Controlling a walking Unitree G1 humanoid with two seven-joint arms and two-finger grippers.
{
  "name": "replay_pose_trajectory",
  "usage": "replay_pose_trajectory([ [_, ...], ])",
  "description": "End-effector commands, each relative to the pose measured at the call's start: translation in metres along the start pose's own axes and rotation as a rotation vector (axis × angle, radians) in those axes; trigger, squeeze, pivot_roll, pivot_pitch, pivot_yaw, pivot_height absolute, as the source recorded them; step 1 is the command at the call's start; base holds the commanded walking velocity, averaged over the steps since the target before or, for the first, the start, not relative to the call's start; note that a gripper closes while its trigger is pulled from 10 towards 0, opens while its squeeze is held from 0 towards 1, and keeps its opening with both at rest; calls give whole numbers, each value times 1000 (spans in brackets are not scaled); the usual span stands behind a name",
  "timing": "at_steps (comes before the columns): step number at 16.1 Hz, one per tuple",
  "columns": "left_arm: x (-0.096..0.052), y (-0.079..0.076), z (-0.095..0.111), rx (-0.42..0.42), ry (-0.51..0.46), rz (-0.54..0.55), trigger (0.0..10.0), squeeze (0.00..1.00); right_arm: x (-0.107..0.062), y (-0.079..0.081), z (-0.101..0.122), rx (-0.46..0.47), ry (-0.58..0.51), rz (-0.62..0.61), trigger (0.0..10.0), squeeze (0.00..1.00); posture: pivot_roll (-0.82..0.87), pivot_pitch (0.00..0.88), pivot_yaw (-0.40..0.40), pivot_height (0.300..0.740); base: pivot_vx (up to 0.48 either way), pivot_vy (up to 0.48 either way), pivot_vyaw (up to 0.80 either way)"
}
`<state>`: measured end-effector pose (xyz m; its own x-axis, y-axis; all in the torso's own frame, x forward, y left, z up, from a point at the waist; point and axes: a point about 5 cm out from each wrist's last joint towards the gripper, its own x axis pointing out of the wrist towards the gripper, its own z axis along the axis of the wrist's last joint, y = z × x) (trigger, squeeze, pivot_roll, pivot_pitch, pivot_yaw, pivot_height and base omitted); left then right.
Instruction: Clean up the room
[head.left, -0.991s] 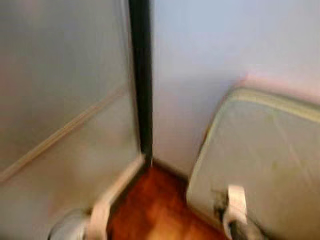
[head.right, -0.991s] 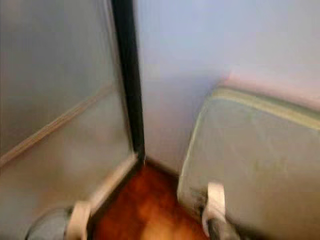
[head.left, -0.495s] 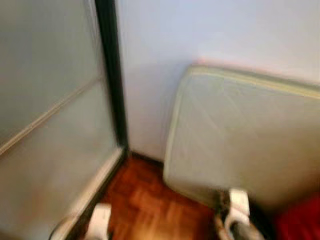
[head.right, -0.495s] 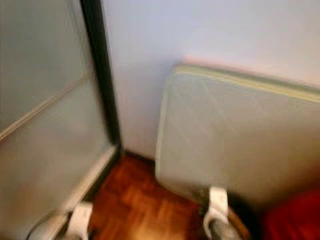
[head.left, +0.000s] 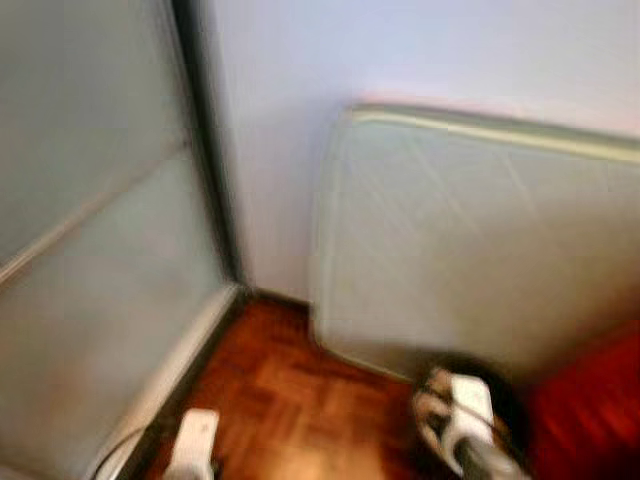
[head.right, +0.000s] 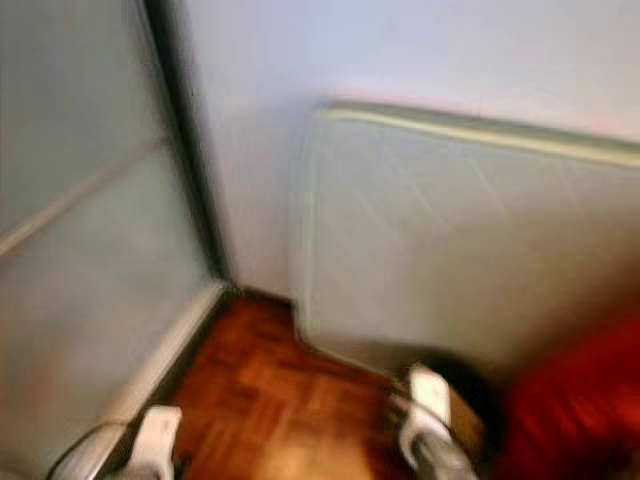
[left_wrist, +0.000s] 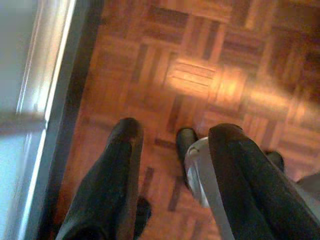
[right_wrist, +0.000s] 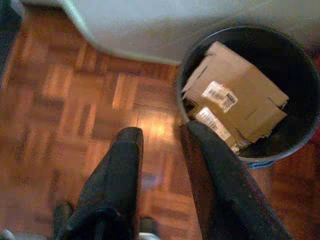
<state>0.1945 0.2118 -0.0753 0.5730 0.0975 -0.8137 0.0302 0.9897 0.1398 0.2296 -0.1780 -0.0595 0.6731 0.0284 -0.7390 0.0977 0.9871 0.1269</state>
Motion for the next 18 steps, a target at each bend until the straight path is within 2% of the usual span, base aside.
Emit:
replay_pose_trajectory([
  [1, 1, -6, 4, 1, -17, -15, 10000, 0, -3, -12, -8, -1, 26, -33, 10000, 0, -145, 0, -62, 740, 0, 0, -800],
  [5, 1, -6, 6, 36, -24, -20, 10000, 0, -3, -12, -8, -2, 27, -33, 10000, 0, -144, 0, -61, 740, 0, 0, -800],
  [8, 1, -5, 6, 52, -24, -11, 10000, 0, -3, -12, -8, -5, 29, -33, 10000, 0, -144, 0, -63, 740, 0, -401, -800],
  [18, 1, -5, 4, 66, -17, -15, 10000, 0, -3, -12, -10, -15, 35, -31, 10000, 0, -143, 0, -60, 740, 0, 0, -800],
])
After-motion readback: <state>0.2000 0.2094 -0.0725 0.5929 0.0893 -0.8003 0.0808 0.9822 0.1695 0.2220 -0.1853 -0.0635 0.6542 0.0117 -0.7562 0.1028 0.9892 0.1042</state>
